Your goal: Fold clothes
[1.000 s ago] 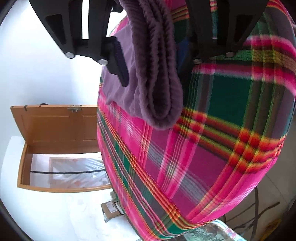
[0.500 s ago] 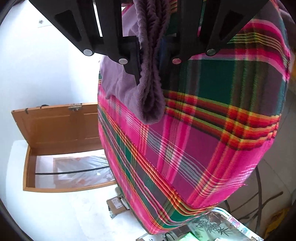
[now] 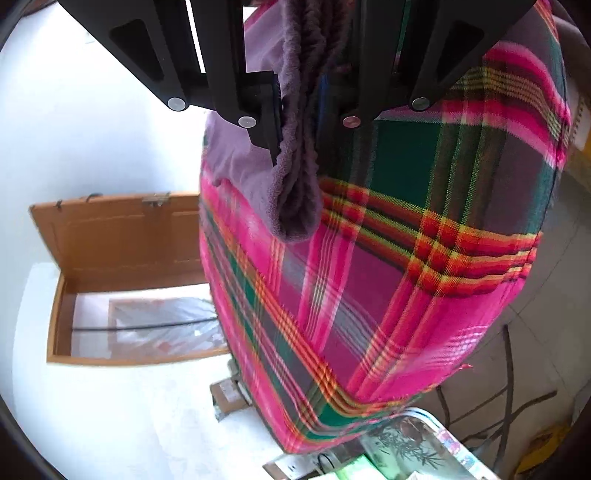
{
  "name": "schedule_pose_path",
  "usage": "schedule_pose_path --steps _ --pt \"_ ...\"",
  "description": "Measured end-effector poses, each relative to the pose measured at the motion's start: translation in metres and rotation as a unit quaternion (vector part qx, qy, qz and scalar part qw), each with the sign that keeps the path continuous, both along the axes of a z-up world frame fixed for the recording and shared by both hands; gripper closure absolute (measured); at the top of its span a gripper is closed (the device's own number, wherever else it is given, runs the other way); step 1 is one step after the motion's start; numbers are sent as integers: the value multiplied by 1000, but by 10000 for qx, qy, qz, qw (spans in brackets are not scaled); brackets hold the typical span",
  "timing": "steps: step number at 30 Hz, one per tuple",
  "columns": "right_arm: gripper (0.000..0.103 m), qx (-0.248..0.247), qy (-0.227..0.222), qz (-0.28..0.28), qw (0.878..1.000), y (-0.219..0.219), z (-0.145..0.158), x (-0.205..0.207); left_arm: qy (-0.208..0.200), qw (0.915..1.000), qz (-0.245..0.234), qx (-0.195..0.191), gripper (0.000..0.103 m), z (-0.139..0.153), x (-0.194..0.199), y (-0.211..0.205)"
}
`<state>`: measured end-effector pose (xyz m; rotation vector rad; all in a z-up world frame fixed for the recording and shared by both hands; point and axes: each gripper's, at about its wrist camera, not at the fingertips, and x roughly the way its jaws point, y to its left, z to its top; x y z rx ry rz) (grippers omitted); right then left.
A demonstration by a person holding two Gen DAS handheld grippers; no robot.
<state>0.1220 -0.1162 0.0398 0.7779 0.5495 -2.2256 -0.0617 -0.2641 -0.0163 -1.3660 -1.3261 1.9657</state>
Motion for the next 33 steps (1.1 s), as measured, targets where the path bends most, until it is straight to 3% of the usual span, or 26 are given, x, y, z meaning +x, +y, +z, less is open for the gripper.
schedule_pose_path --steps 3,7,11,20,23,33 --pt "91 26 -62 18 10000 -1 -4 -4 -90 9999 63 -72 89 -5 0 -3" --pt "91 17 -262 -3 9997 0 -7 -11 -262 9992 233 166 91 -18 2 -11" --pt "91 14 -360 -5 9994 1 -9 -13 -212 9996 193 -77 91 -12 4 -5" --pt "91 -53 -577 -77 9983 5 -11 -25 -316 9991 267 -56 91 -12 2 -4" --pt "91 -157 -677 -126 9975 9 -11 -29 -307 9989 262 -221 87 -7 0 1" --pt "91 -264 -645 -125 9975 14 -11 -33 -313 9979 254 -501 88 -1 -5 8"
